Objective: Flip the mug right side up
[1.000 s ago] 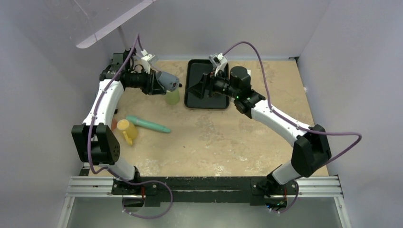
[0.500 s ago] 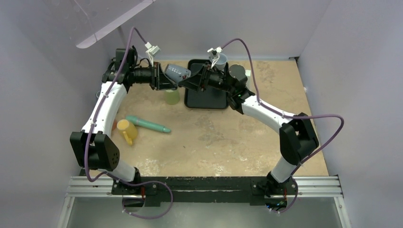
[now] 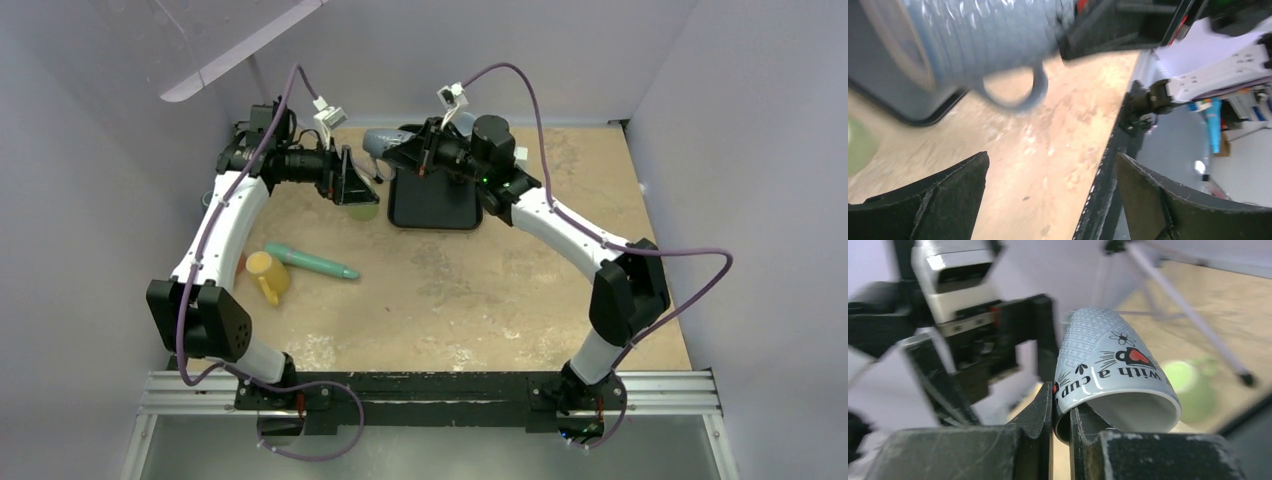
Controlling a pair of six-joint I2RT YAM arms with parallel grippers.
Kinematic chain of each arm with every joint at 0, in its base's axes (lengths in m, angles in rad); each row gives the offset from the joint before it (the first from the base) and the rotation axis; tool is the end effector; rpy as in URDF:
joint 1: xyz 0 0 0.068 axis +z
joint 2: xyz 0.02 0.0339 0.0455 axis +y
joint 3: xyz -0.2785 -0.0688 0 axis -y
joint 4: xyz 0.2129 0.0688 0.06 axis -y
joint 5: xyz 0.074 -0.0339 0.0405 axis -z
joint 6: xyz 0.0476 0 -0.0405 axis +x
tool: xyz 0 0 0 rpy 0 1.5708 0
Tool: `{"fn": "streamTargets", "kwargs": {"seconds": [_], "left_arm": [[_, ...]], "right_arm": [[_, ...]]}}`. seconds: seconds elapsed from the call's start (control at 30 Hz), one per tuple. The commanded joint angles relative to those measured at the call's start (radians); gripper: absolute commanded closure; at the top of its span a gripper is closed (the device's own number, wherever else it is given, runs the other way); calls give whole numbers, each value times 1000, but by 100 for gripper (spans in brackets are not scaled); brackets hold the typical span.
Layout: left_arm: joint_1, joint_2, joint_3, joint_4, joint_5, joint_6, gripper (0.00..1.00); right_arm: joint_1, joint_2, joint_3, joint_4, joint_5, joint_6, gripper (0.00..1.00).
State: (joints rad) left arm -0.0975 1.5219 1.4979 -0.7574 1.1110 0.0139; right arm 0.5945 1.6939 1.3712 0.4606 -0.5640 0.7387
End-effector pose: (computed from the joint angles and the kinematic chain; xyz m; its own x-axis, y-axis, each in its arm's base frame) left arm 0.2827 -0.0705 0.3795 -0.6915 0.0738 -0.7186 0.6861 0.3787 -0.6212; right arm 0.3074 0.2386 0.3950 -0.5299 0.3286 -0.7818 -0.7510 0.2465 0.6126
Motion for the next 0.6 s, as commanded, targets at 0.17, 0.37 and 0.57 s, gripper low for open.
{"fn": "streamTargets", "kwargs": {"seconds": [0.17, 0.37, 0.57], "left_arm": [[4, 69, 154, -262, -498, 236, 0], [4, 128, 166, -277, -611, 253, 0], [2, 159, 163, -279, -662, 253, 0]], "right_arm": [[-14, 9, 278, -950, 581, -638, 100], [-15, 250, 497, -1342, 705, -779, 100], [-14, 395, 654, -1393, 789, -822, 100]]}}
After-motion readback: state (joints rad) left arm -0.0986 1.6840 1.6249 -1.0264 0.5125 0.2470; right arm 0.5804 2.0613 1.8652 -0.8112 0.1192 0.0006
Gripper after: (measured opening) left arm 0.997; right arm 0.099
